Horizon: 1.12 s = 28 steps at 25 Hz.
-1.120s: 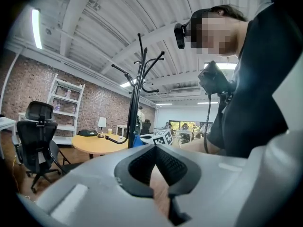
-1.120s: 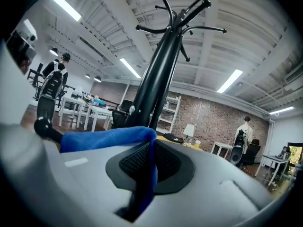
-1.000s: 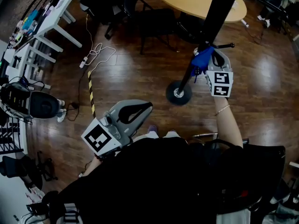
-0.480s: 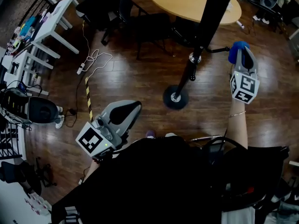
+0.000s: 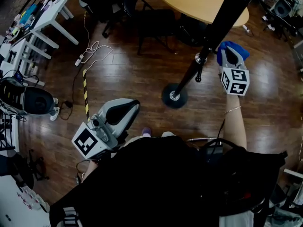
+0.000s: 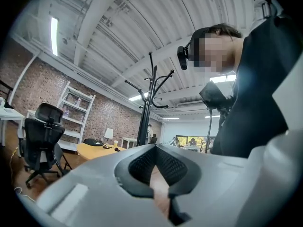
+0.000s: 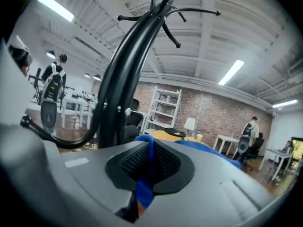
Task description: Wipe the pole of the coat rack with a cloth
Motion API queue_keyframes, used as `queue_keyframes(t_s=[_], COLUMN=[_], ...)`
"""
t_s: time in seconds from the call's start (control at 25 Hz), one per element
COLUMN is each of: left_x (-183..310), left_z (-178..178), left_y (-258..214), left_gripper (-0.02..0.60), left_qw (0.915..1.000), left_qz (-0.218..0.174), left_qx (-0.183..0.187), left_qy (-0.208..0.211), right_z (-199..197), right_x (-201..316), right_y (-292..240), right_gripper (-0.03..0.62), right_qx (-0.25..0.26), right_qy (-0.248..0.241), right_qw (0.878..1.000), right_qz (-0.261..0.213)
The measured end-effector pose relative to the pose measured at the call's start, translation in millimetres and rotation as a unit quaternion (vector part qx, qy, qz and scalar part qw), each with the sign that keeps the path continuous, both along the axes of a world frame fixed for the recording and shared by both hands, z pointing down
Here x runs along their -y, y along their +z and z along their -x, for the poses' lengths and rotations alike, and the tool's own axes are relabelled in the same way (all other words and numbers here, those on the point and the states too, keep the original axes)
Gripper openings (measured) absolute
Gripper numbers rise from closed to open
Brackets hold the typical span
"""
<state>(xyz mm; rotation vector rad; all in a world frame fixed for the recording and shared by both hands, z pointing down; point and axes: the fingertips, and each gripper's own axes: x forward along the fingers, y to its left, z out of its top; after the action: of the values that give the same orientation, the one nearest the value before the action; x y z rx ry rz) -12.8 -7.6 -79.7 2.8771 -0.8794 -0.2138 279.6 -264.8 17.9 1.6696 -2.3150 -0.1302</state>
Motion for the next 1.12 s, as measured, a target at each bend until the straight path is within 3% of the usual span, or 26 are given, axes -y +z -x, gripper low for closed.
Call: queue_keyframes(t_s=[0.08,0.16,0.28,0.32,0.44,0.52,0.56,0.6,0.68,0.72,0.76,0.84,1.0,1.12], left_x=[-4.6,-8.0,-10.1,-10.2,-9.9,-10.6,-11.4,-12.1,-12.8,-13.5,-15.1,-21.9,-35.2,-42.1], left_z=[10.0,18.8,27.4,28.6,29.2,29.0,29.6,30.8,34.4,36.6,39.3,45.9,61.1,71.8], left_y=[2.4,3.4,3.8,4.2,3.0,-0.4,-1.6,-2.1,-2.2,-2.3,-2.7,-2.8,5.8,10.7], left_gripper=[-0.005,-0.005,-0.005,-0.005,-0.005,-0.005,-0.005,-0.005,-0.005,-0.005,-0.005,-0.005,-0.005,-0.005], left_qw=[1.0000,0.9998,0.9996,0.9995,0.9993,0.9990,0.9989,0.9988,0.9985,0.9983,0.9981,0.9977,0.9982,0.9983], left_qz=[0.001,0.002,0.003,0.001,-0.013,-0.026,-0.030,-0.033,-0.038,-0.041,-0.043,-0.047,-0.050,-0.042], left_qx=[-0.004,-0.011,-0.023,-0.025,-0.030,-0.033,-0.034,-0.034,-0.036,-0.038,-0.041,-0.047,-0.031,-0.038], left_qy=[-0.008,-0.015,-0.017,-0.018,-0.018,-0.015,-0.014,-0.013,-0.013,-0.014,-0.015,-0.015,-0.015,-0.014], right_z=[17.8,26.7,30.4,28.4,23.2,29.7,39.6,53.4,77.5,85.4,92.8,109.2,129.4,126.3], right_x=[-4.1,-5.7,-10.3,-13.0,-27.9,-48.9,-63.2,-76.3,-85.7,-82.0,-76.1,-64.1,-39.4,-42.6], right_y=[2.5,-0.9,-8.0,-9.9,-25.9,-56.1,-76.7,-96.2,-115.3,-116.7,-116.2,-108.3,-58.8,-25.4], right_gripper=[0.017,0.017,0.017,0.017,0.017,0.017,0.018,0.018,0.018,0.018,0.018,0.018,0.018,0.018], right_qx=[0.064,0.155,0.328,0.362,0.388,0.387,0.361,0.307,0.122,0.019,-0.066,-0.170,-0.271,-0.255], right_qy=[-0.013,-0.024,-0.048,-0.050,-0.060,-0.087,-0.102,-0.110,-0.067,-0.025,0.012,0.043,0.032,0.009], right_qw=[0.998,0.987,0.941,0.928,0.919,0.917,0.924,0.939,0.978,0.985,0.983,0.970,0.956,0.966], right_qz=[0.016,0.038,0.075,0.074,0.029,-0.030,-0.069,-0.106,-0.156,-0.167,-0.172,-0.166,-0.104,-0.032])
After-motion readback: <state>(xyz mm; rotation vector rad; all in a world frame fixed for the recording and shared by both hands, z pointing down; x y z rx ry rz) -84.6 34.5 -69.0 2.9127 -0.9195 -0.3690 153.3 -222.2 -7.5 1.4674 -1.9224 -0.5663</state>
